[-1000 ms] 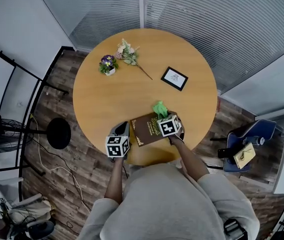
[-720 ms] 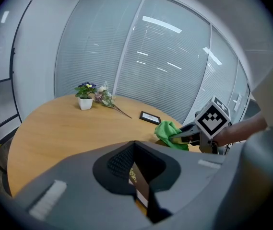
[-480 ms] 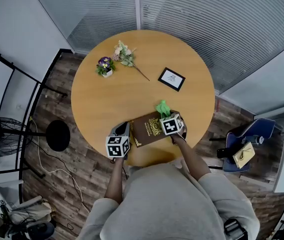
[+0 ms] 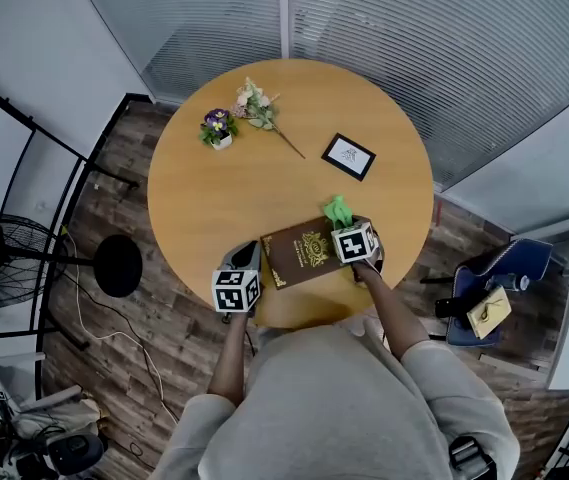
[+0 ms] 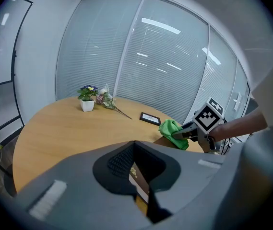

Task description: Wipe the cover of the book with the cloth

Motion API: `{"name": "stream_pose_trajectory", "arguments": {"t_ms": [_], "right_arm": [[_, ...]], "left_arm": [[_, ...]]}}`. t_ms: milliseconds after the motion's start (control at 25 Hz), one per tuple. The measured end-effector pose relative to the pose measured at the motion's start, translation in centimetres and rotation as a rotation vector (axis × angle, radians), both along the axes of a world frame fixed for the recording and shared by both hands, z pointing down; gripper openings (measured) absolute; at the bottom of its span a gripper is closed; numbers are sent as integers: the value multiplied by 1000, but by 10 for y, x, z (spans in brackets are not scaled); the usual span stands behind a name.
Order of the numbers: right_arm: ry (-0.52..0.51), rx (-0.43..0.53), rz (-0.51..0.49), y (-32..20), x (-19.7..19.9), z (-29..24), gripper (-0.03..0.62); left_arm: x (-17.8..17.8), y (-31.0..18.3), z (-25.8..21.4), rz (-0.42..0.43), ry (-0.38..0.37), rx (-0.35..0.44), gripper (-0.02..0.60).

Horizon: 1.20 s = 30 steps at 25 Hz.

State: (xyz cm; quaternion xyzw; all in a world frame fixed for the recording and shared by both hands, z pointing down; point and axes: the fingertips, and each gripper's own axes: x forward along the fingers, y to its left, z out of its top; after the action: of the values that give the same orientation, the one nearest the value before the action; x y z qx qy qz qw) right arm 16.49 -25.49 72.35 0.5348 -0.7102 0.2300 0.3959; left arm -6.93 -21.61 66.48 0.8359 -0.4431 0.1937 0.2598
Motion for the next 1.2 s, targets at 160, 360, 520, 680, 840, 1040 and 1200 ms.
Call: {"name": "stream_pose_trajectory", "arguments": {"t_ms": [160, 360, 520, 680, 840, 1040, 1200], "right_arm": [[1, 29, 3, 7, 3, -9, 98], [-26, 57, 3, 20, -12, -24, 98], [-50, 93, -12, 30, -30, -36, 98], [-85, 124, -24, 38, -50, -48, 98], [-111, 133, -46, 45, -72, -57, 98], [-159, 145, -57, 49, -100, -67, 98], [-183, 146, -84, 52, -125, -71, 98]], "left_arm": [[-8, 4, -2, -4, -4, 4, 9], [-12, 9, -3, -5, -3, 8, 9], [-16, 14, -2, -2, -2, 10, 9], [-21, 19, -4, -5, -2, 11, 9], [-28, 22, -4, -11, 0, 11, 9], [-38, 26, -3, -25, 2, 8, 9], [-51, 30, -3, -43, 1, 8, 9]]}}
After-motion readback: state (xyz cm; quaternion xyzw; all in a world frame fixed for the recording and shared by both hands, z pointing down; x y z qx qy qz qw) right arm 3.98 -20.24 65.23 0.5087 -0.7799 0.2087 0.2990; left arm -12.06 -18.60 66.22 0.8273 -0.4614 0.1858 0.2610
